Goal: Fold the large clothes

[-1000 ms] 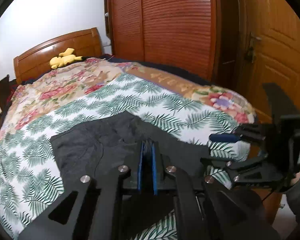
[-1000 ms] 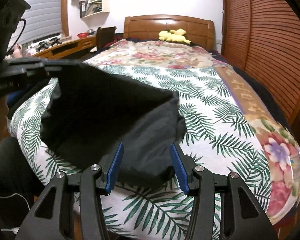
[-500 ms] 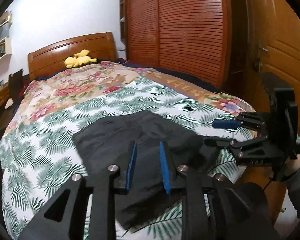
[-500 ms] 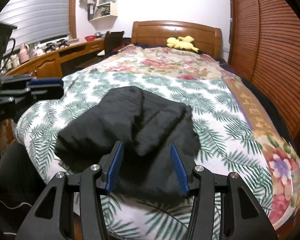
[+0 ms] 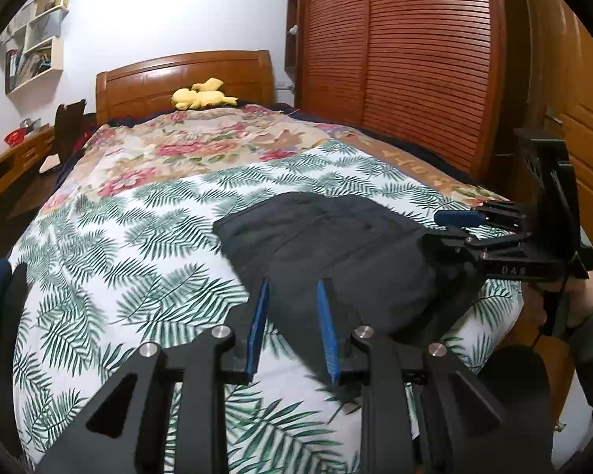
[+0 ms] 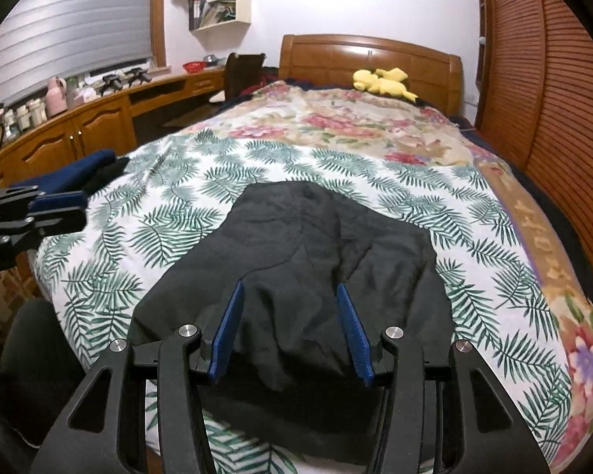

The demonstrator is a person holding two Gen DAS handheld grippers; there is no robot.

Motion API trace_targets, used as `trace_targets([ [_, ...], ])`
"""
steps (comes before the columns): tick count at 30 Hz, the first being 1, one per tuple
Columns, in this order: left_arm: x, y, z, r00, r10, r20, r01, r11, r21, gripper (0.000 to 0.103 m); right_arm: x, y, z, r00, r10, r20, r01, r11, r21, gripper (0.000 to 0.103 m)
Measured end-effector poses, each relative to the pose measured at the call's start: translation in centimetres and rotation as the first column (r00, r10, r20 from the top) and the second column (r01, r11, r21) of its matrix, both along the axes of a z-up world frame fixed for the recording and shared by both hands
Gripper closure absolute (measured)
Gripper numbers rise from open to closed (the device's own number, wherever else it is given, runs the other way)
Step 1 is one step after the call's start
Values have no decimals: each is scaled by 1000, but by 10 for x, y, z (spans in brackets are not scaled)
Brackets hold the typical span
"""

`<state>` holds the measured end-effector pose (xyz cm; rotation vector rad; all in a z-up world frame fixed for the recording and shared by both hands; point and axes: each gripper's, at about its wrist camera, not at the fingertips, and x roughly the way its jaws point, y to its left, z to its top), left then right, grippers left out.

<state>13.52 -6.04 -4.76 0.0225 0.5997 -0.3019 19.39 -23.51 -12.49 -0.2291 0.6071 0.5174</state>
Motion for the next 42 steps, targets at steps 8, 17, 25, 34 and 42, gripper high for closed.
trace_targets([
  [8,-1,28,-24,999,20,-43,-21,999,-31,80,16,11,-15,997,-48,-57,46,999,-21,45],
  [17,-7,39,-47,996,6,-90,-12,998,-67,80,31,-1,-44,975,-94,-200,98,995,11,44],
  [25,-16,40,-49,995,4,-97,-12,997,-81,80,39,-3,-52,958,-79,-276,90,996,28,44],
  [34,-24,43,-47,995,9,-98,-18,996,-88,80,54,-14,-65,936,-103,-336,128,990,54,42],
  [42,-24,44,-42,996,14,-87,-22,996,-92,80,27,-8,-35,970,-10,-243,31,996,82,92],
])
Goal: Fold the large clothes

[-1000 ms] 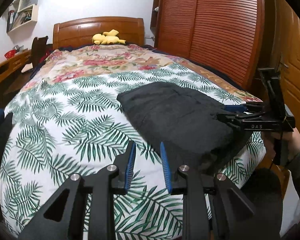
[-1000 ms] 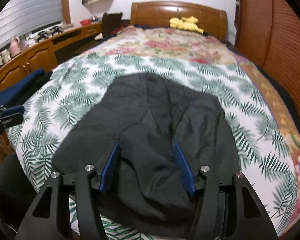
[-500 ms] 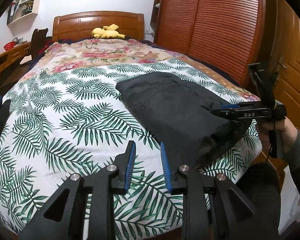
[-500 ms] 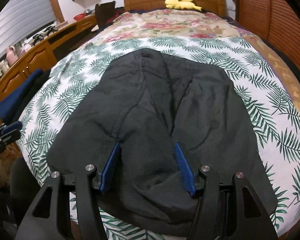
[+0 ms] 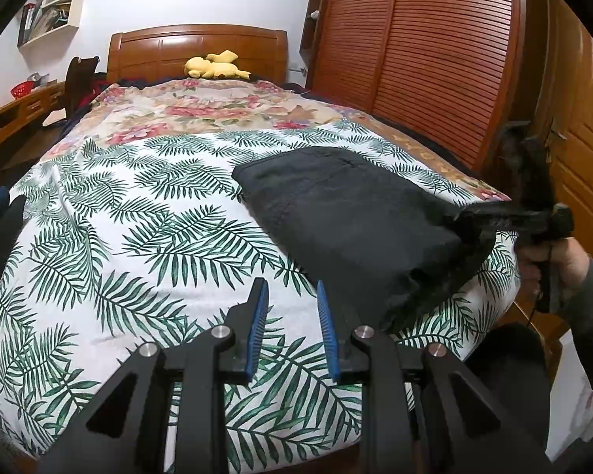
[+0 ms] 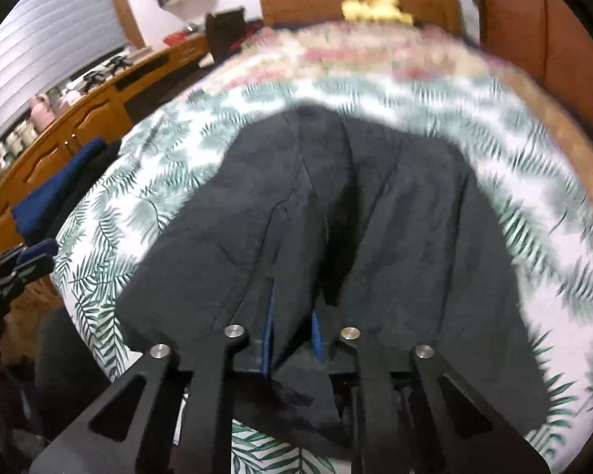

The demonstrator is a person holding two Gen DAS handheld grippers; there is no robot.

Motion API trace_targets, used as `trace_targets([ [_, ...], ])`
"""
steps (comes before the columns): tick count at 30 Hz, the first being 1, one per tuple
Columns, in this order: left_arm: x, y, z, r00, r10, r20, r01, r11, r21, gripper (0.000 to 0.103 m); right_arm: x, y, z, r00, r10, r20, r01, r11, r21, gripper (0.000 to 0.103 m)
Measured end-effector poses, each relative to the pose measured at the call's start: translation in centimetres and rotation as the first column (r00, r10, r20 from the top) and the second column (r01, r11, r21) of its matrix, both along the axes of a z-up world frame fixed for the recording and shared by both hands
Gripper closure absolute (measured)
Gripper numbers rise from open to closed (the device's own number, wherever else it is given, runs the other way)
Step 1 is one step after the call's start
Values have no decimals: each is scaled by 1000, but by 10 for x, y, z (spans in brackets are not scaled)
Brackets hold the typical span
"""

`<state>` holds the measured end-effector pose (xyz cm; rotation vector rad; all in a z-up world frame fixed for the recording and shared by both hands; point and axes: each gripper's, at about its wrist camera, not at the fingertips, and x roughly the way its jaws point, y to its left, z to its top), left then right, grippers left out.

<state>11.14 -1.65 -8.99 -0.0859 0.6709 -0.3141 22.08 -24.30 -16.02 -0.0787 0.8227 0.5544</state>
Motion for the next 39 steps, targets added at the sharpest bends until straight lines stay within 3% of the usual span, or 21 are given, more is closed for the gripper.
trace_targets([
  [7,0,-5,2,1000,-14,4,14,1000,5,80,-35,-18,57,978,-45,203,43,999,16,94],
  [11,0,-8,4,1000,-23,11,23,1000,2,80,-48,-47,61,951,-126,281,150,987,-66,94],
  [15,0,-10,5,999,-34,16,34,999,2,80,-33,-88,28,956,-237,170,254,964,-84,94],
  [19,0,-11,5,999,-37,17,37,999,-1,80,-24,-101,0,958,-275,82,282,956,-77,90],
  [28,17,-22,9,997,-74,35,74,997,5,78,-39,-79,22,948,-265,174,291,945,-147,55],
  [39,80,-54,5,983,-182,37,180,983,39,73,-60,-96,3,929,-346,135,363,922,-135,47],
])
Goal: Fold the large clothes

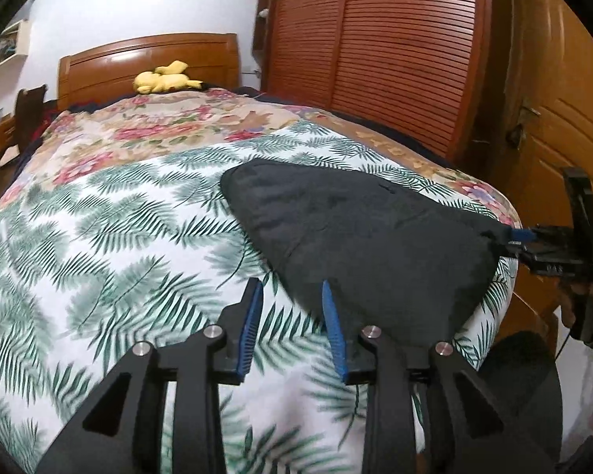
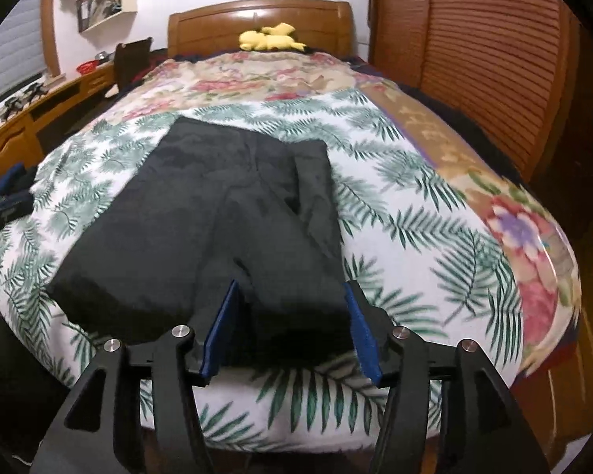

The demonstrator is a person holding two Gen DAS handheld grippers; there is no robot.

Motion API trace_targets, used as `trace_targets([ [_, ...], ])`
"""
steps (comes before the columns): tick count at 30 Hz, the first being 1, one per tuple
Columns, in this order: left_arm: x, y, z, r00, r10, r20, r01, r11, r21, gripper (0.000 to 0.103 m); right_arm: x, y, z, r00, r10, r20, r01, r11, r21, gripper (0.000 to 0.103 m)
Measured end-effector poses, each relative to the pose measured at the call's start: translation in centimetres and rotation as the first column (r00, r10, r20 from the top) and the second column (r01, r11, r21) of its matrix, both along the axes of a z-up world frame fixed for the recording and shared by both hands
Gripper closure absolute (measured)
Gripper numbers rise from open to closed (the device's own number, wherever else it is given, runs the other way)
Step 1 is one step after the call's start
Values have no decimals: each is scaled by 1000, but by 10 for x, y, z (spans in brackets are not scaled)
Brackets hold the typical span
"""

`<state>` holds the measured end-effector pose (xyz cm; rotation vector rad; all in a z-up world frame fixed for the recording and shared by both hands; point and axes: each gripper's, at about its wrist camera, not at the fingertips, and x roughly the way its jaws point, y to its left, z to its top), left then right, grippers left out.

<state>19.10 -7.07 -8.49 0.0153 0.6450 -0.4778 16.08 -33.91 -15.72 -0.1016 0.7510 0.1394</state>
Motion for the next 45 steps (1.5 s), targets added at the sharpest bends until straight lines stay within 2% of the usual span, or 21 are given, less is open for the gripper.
trace_targets([
  [7,50,-20,-5,999,-44,-12,44,999,25,71,-1,-16,-19,998,-56,-32,58,996,64,39],
  [13,98,-40,-18,997,-59,-43,62,995,79,70,14,-20,-31,997,-59,-56,65,992,109,34],
  [23,168,-41,-43,994,-9,-110,21,993,112,67,30,-21,-38,998,-31,-60,39,989,143,34],
  [28,199,-37,-54,987,13,-158,3,995,99,66,26,-23,-38,998,-32,-57,41,985,165,34],
  [31,211,-36,-62,985,30,-173,-11,994,106,61,25,-22,-37,998,-33,-54,42,984,174,34],
  [34,218,-36,-70,982,49,-184,-27,992,120,49,21,-21,-33,999,-29,-44,37,983,181,34],
  [40,222,-36,-74,978,59,-201,-36,992,119,47,24,-16,-34,999,-20,-46,28,984,177,33],
  [45,224,-40,-76,976,57,-209,-31,991,127,47,32,-21,-42,997,-21,-74,37,974,224,31],
])
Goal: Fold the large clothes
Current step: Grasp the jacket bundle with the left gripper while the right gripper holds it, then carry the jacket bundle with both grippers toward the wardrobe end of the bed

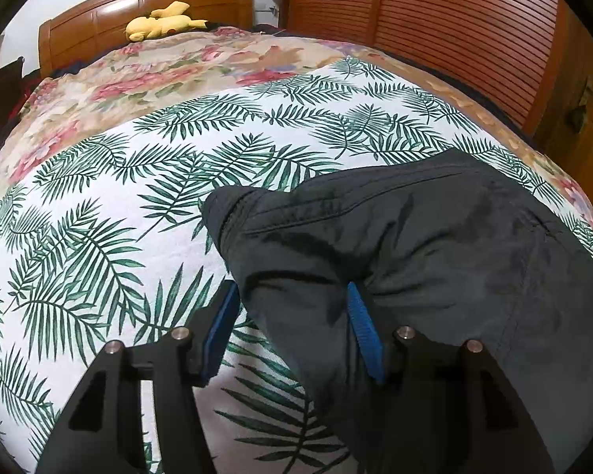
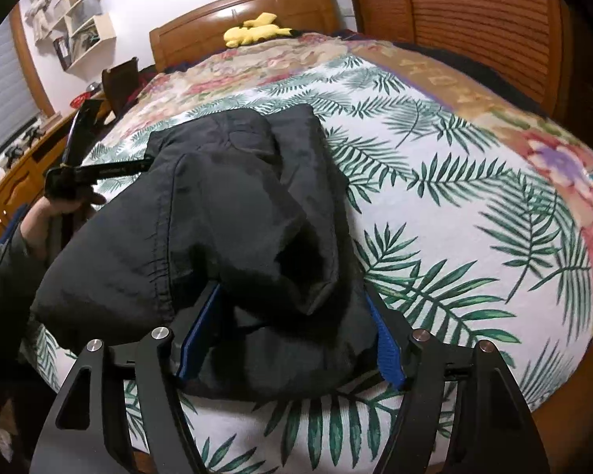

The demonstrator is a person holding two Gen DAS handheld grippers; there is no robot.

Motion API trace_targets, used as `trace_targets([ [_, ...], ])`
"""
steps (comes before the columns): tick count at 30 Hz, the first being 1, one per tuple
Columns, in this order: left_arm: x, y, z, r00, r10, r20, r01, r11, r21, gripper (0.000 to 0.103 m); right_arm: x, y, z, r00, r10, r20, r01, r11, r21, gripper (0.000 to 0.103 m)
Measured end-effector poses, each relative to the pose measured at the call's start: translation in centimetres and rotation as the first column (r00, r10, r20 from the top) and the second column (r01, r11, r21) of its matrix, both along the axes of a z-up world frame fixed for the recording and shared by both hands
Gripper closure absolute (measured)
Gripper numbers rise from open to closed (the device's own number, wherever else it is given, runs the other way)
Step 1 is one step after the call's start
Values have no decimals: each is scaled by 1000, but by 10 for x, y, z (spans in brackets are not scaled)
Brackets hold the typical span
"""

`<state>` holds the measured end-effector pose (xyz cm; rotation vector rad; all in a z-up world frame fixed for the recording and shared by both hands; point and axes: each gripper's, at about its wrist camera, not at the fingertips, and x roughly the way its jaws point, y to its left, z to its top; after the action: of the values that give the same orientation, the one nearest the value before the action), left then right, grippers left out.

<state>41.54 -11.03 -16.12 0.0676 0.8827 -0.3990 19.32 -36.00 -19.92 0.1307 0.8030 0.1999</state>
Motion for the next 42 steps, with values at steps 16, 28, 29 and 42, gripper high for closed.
trace_targets([
  [16,-1,-12,6,1000,7,22,-7,1000,4,88,5,13,1,997,68,30,-69,997,31,83],
  [28,-26,-62,88,977,32,212,-37,999,24,94,8,-18,47,975,95,200,-109,992,61,96],
  [29,-29,-75,95,973,18,229,-26,999,31,94,9,-24,51,972,91,219,-104,993,53,96],
  [42,-25,-268,158,938,-134,320,148,989,-21,95,9,-169,125,925,-66,374,97,993,-64,97],
])
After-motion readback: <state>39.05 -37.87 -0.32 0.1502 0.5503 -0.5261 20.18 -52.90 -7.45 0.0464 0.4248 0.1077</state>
